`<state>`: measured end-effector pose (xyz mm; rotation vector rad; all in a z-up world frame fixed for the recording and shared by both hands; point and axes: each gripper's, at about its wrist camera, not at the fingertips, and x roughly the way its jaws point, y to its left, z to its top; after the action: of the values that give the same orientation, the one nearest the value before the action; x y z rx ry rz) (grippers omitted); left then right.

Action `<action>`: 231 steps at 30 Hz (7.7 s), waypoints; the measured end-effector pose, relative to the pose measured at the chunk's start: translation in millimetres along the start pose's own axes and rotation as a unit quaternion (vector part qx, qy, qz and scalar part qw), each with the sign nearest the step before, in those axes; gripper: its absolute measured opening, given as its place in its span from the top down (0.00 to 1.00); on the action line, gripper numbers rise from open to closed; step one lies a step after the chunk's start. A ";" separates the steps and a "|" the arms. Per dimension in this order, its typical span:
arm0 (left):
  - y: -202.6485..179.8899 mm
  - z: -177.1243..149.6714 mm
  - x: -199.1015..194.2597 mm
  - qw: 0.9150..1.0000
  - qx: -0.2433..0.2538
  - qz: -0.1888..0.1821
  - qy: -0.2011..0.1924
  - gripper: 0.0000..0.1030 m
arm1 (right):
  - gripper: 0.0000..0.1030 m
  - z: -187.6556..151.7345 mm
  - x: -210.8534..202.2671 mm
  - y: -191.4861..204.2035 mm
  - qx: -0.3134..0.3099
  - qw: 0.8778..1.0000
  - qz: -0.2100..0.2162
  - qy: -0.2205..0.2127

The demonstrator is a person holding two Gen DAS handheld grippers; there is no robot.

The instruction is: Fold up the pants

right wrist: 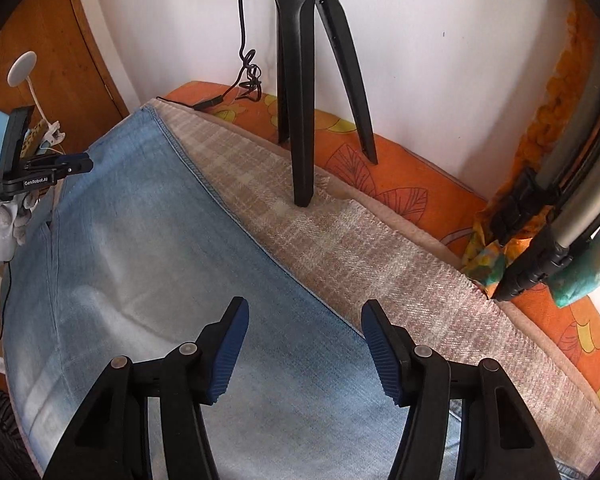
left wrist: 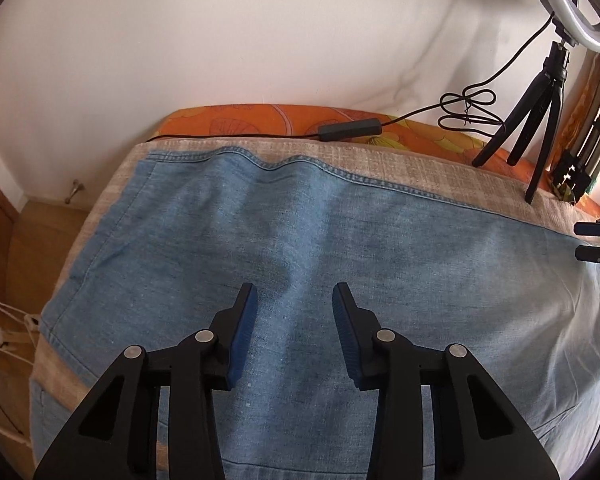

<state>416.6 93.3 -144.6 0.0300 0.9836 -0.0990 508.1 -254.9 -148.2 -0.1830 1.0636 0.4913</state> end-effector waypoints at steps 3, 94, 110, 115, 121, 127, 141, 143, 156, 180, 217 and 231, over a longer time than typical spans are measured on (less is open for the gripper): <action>-0.1 -1.2 10.0 1.000 0.001 0.002 0.005 0.64 | 0.41 2.1 13.8 2.9 -0.018 1.000 -0.003 0.018; 93.2 -213.0 -176.9 0.966 -0.239 -0.025 -0.091 0.83 | 0.98 -221.4 -137.7 294.5 -0.209 0.976 -0.055 -0.021; 82.9 -170.9 -99.4 0.983 -0.173 0.060 -0.024 0.77 | 0.98 -222.2 -126.4 295.9 -0.177 0.982 -0.059 -0.012; 116.5 -196.4 -124.9 0.969 -0.237 0.028 -0.071 0.96 | 0.98 -224.0 -127.3 298.1 -0.180 0.982 -0.062 -0.008; 153.7 -260.1 -164.7 0.942 -0.314 0.011 -0.116 0.96 | 0.98 -225.3 -142.6 303.6 -0.180 0.983 -0.043 -0.008; 175.2 -298.8 -163.3 0.922 -0.366 0.021 -0.124 0.96 | 0.98 -236.8 -127.0 320.2 -0.215 0.975 -0.041 0.035; 208.1 -277.2 -150.2 0.910 -0.397 -0.015 -0.118 0.55 | 0.69 -211.7 -137.4 311.0 -0.165 0.985 0.015 0.043; 213.2 -277.3 -148.4 0.906 -0.406 -0.017 -0.119 0.55 | 0.68 -198.3 -147.9 313.6 -0.160 0.986 0.031 0.027; 224.0 -279.8 -143.7 0.912 -0.385 0.004 -0.141 0.90 | 0.64 -26.5 -89.0 356.0 -0.153 0.983 0.093 -0.039; 218.0 -286.8 -147.6 0.918 -0.350 -0.008 -0.189 0.95 | 0.49 167.9 178.6 477.0 -0.141 0.978 0.150 0.042; 233.9 -306.7 -148.9 0.911 -0.373 0.017 -0.173 0.88 | 0.90 165.8 177.6 533.2 -0.204 0.973 0.110 0.004; 231.8 -273.7 -206.2 0.937 -0.298 -0.009 -0.181 0.66 | 0.29 124.0 37.4 467.8 -0.099 0.985 0.111 -0.089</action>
<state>98.7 357.6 -129.1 -0.5390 0.6124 0.1770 400.8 213.4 -79.2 -0.1929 0.8639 0.8018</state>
